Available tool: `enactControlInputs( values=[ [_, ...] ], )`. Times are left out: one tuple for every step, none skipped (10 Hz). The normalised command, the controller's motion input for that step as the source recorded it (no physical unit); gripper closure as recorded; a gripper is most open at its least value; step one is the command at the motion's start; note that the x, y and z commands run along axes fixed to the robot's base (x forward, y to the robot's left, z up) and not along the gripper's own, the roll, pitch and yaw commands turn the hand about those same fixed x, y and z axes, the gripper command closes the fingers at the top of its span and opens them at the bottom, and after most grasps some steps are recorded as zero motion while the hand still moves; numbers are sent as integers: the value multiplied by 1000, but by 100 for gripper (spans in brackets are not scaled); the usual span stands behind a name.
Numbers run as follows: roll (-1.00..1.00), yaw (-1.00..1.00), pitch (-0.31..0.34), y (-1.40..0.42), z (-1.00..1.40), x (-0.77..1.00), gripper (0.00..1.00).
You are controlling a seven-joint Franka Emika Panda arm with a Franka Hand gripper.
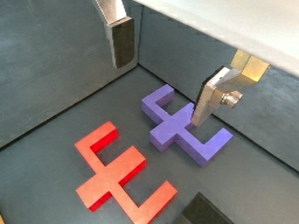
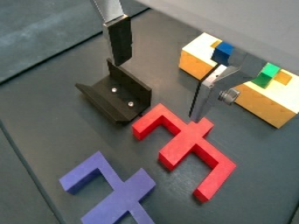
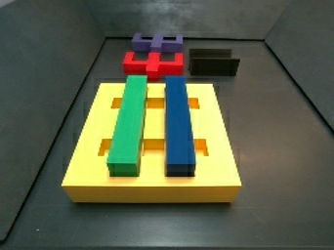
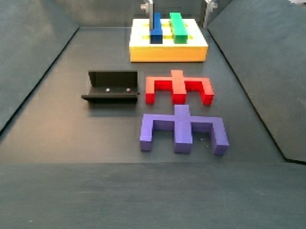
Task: Pick up the purple object. Move up. Place the purple object on the fixture. Regrasp the purple object. Move to above the board. Insert the purple object.
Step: Pick up the purple object.
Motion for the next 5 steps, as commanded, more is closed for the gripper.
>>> enactControlInputs(
  values=[
    [-3, 0, 0, 34, 0, 0, 0],
    [10, -149, 3, 329, -346, -180, 0],
    [43, -80, 0, 626, -517, -249, 0],
    [4, -114, 0, 817, -574, -360, 0],
    [0, -137, -24, 823, -626, -374, 0]
  ],
)
